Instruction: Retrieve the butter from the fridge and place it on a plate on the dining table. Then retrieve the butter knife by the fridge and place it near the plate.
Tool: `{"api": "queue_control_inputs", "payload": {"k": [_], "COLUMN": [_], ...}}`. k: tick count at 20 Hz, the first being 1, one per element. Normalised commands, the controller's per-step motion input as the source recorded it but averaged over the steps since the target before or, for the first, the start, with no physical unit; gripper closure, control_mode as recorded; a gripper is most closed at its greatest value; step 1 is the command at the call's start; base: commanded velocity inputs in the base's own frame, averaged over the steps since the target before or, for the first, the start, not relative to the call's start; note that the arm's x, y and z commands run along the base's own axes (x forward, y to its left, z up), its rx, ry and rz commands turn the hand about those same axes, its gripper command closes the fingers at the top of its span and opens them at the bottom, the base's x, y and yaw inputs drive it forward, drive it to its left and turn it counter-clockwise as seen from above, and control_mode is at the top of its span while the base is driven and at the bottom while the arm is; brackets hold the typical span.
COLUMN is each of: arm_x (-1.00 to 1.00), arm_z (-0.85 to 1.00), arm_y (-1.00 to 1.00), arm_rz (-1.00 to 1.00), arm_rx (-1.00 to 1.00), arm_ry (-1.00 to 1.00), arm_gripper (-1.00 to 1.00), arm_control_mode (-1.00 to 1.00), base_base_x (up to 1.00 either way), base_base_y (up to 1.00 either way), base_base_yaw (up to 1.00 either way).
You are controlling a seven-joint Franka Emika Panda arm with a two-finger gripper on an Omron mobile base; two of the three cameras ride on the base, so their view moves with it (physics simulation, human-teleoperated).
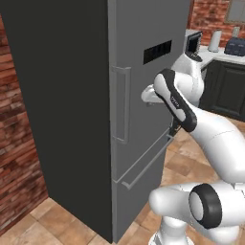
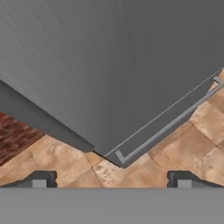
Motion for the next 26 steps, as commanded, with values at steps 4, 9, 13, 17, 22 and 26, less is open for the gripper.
{"api": "queue_control_inputs", "payload": {"k": [4, 9, 13, 17, 22, 26], "arm_x": [0.23, -0.02, 0.01, 0.0, 0.24, 0.41], "arm_z": [0.06, 0.19, 0.29, 0.28, 0.03, 0.0], "arm_y": [0.26, 0.21, 0.44, 0.26, 0.13, 0.31], "arm_rz": [0.22, 0.07, -0.05, -0.01, 0.03, 0.08], "arm_rx": [0.06, -0.01, -0.02, 0.06, 0.02, -0.03], "arm_ry": [-0.57, -0.36, 0.03, 0.0, 0.0, 0.11], "arm_gripper": [-1.0, -1.0, -1.0, -1.0, -1.0, -1.0], "arm_control_mode": [-1.0, -1.0, -1.0, -1.0, -1.0, -1.0], "base_base_x": [0.0, 0.0, 0.0, 0.0, 0.0, 0.0], "base_base_y": [0.0, 0.0, 0.0, 0.0, 0.0, 0.0], "base_base_yaw": [0.0, 0.0, 0.0, 0.0, 0.0, 0.0]}}
